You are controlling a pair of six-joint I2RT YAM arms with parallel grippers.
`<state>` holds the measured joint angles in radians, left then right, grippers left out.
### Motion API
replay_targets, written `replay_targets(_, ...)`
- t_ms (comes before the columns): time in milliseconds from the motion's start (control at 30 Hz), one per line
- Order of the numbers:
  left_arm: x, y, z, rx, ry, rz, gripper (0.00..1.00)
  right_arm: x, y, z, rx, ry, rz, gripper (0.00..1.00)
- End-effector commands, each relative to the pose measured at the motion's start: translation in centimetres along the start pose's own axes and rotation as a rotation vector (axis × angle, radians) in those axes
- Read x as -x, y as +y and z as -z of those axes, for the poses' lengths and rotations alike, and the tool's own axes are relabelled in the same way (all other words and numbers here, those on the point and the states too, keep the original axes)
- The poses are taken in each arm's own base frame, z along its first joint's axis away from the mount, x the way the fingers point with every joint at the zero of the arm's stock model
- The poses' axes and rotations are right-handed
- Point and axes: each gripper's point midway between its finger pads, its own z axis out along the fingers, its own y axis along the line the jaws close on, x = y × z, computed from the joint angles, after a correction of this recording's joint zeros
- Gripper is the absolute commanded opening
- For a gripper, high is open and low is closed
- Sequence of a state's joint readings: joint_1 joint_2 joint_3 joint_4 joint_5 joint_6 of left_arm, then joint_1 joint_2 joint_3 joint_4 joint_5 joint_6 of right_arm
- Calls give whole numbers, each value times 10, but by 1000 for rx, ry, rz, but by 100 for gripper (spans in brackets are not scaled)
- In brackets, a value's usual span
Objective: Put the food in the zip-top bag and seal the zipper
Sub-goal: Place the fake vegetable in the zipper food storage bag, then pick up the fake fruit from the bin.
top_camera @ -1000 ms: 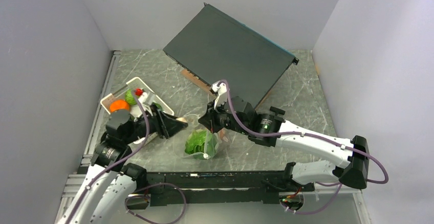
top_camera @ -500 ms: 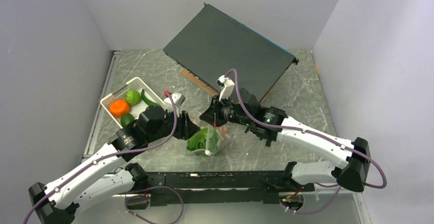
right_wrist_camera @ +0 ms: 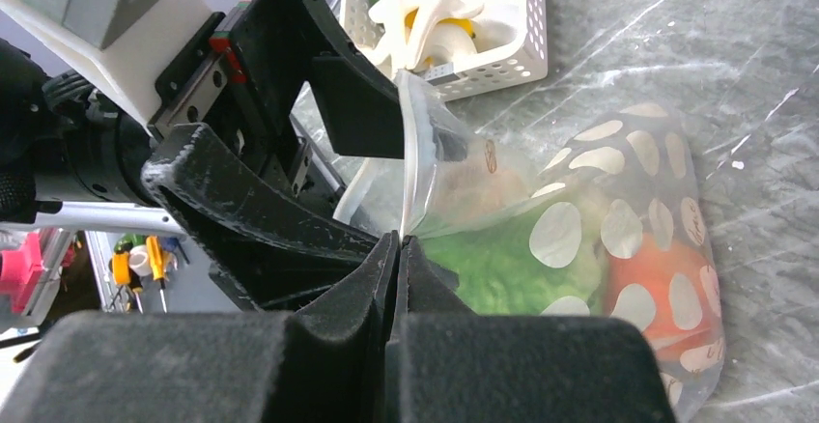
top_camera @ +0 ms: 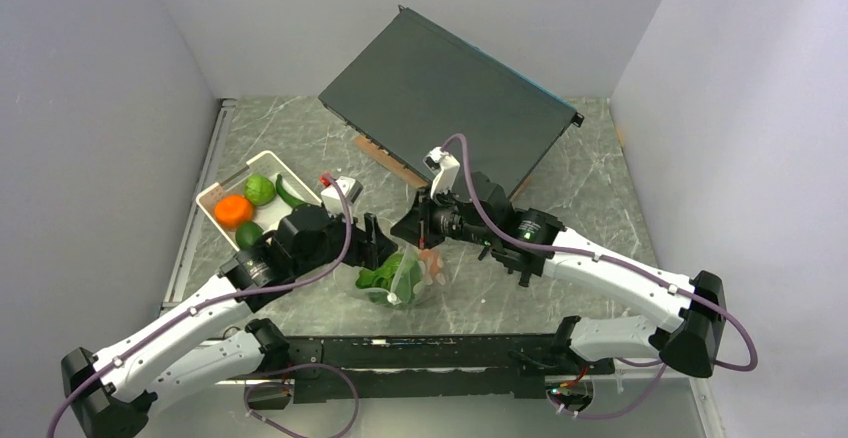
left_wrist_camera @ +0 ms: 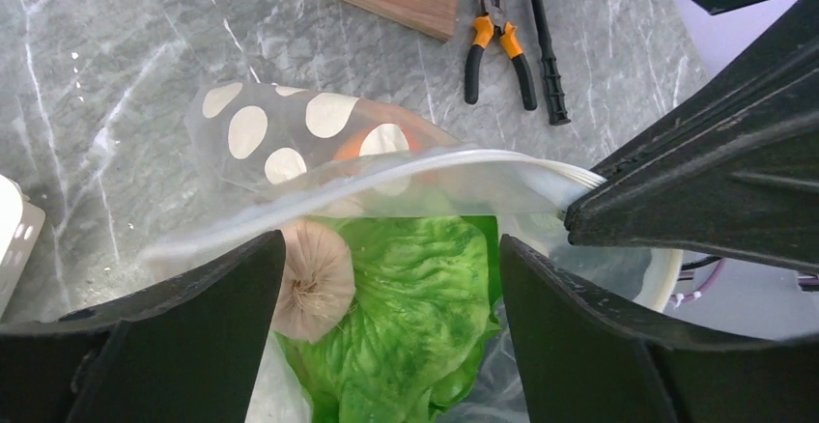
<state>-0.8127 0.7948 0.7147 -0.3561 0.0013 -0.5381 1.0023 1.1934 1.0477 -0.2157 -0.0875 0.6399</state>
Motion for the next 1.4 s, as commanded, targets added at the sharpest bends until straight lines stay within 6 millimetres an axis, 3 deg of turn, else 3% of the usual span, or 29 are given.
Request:
replay_targets(0, 28, -12, 12, -29, -95, 4, 88, 24, 19, 12, 78, -92, -7, 0)
replay_targets(200, 40, -18, 31, -49, -142, 11, 87, 20, 16, 11, 79, -90, -22, 0)
replay_targets(333, 48, -10, 48, 10, -164, 21, 85, 22, 16, 9, 76, -82, -9, 0)
replay_targets(567, 72, 26, 88, 242, -237, -32, 99, 26, 15, 14, 67, -91, 1, 0)
replay_targets(733, 102, 52, 111, 422, -302, -169, 100, 28, 15, 16, 52, -86, 12, 0)
replay_targets(833, 120, 65, 112, 509, -301, -254, 100, 29, 15, 16, 49, -82, 19, 0)
replay_targets(1000, 146, 108, 100, 646, -233, -290, 100, 30, 17, 13, 51, -72, 11, 0)
replay_targets(1167, 175, 160, 107, 783, -263, -253, 100, 26, 14, 9, 37, -47, 8, 0)
replay_targets(1233, 180, 186, 109, 833, -279, -200, 100, 26, 13, 8, 27, -39, 16, 0)
replay_targets(1367, 173, 230, 105, 871, -279, -57, 100, 31, 15, 8, 23, -45, 30, 0)
